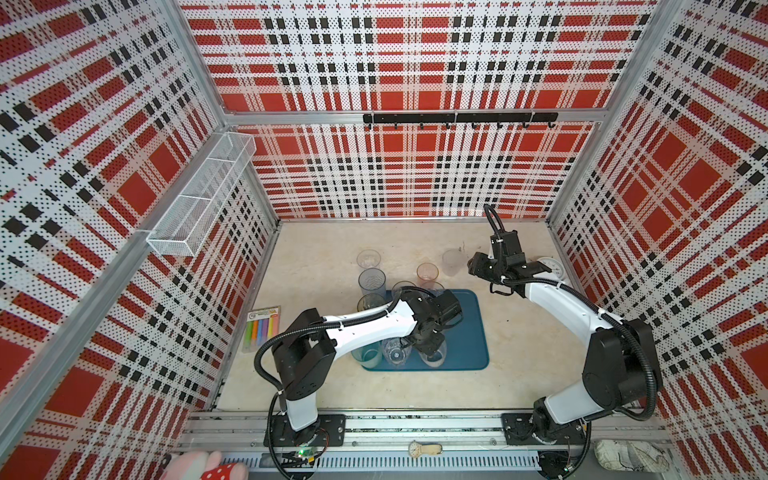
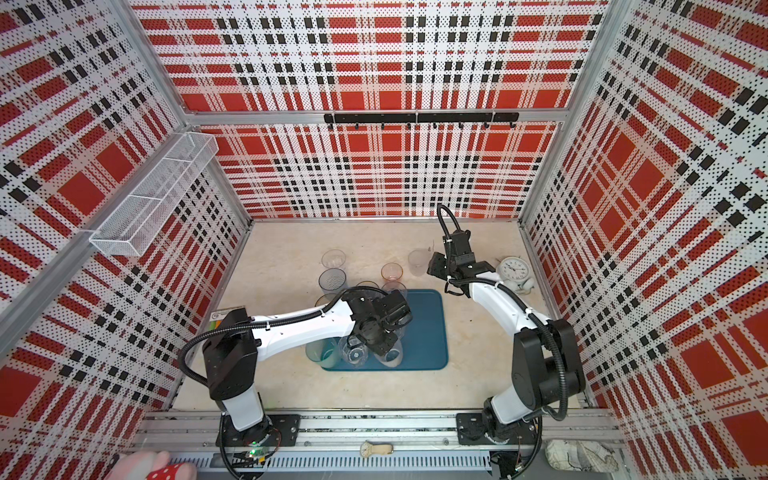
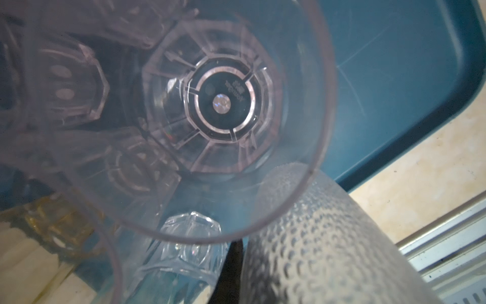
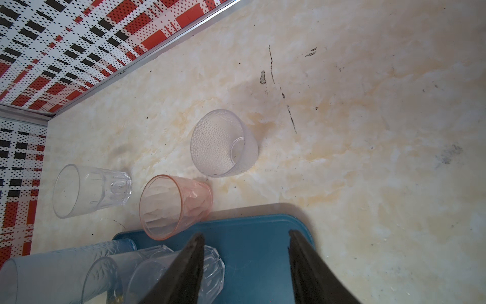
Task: Place the glasses into the tray
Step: Place the glass on the tray, then pick up the glass from the top-center of the table.
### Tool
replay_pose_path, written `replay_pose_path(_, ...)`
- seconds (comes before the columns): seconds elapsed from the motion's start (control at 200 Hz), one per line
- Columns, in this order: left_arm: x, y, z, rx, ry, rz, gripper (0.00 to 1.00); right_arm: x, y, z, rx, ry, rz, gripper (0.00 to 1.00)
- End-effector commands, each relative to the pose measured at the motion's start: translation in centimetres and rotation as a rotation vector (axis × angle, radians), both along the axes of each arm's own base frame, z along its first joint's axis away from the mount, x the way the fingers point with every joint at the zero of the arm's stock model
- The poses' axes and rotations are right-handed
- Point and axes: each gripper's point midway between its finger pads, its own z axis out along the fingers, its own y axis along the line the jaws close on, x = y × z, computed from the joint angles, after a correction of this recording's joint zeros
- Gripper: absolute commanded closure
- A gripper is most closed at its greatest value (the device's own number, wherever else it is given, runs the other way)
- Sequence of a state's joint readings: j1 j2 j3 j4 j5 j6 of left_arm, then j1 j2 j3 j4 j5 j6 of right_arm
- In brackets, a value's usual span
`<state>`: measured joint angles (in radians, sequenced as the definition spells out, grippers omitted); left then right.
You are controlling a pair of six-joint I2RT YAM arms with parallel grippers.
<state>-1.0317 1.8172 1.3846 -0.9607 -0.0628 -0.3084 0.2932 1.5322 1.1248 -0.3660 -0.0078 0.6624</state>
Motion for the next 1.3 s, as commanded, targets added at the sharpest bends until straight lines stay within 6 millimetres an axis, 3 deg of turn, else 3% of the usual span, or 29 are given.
replay_pose_path(0.0, 0.6, 0.1, -0.1, 0.025, -0.004, -0.019, 1.0, -0.1, -0.1, 1.0, 0.008, -0.035, 0.002, 0.45)
replay_pose_path(0.165, 0.7, 0.1, -0.7, 0.047, 0.002, -0.028, 1.0, -0.1, -0.2, 0.9, -0.004, -0.036, 0.001, 0.45)
replay_pose_path(0.351, 1.7, -0.3, 0.3, 0.038, -0.023, -0.016, 0.8, 0.1, -0.1, 0.8, -0.001, -0.034, 0.004, 0.45)
replay_pose_path(0.621, 2.0, -0.9, 1.7, 0.011, -0.033, -0.018, 0.74, 0.2, 0.0, 0.6, -0.001, -0.032, 0.007, 0.45)
replay_pose_path(0.792, 2.1, -1.6, 4.3, -0.044, -0.049, -0.02, 0.73, 0.2, 0.1, 0.5, 0.002, -0.029, 0.011, 0.45)
replay_pose_path(0.977, 2.3, -0.9, 6.8, -0.08, -0.073, -0.008, 0.73, 0.2, 0.6, 0.3, 0.014, -0.017, 0.036, 0.45)
replay_pose_path(1.107, 4.2, 0.5, 9.0, -0.138, -0.116, 0.057, 0.73, -0.3, 1.1, -0.2, 0.012, 0.0, 0.049, 0.45)
replay_pose_path(1.297, 10.4, 3.1, 14.4, -0.334, -0.26, 0.243, 0.71, -1.5, 3.4, -0.8, 0.013, 0.023, 0.101, 0.45)
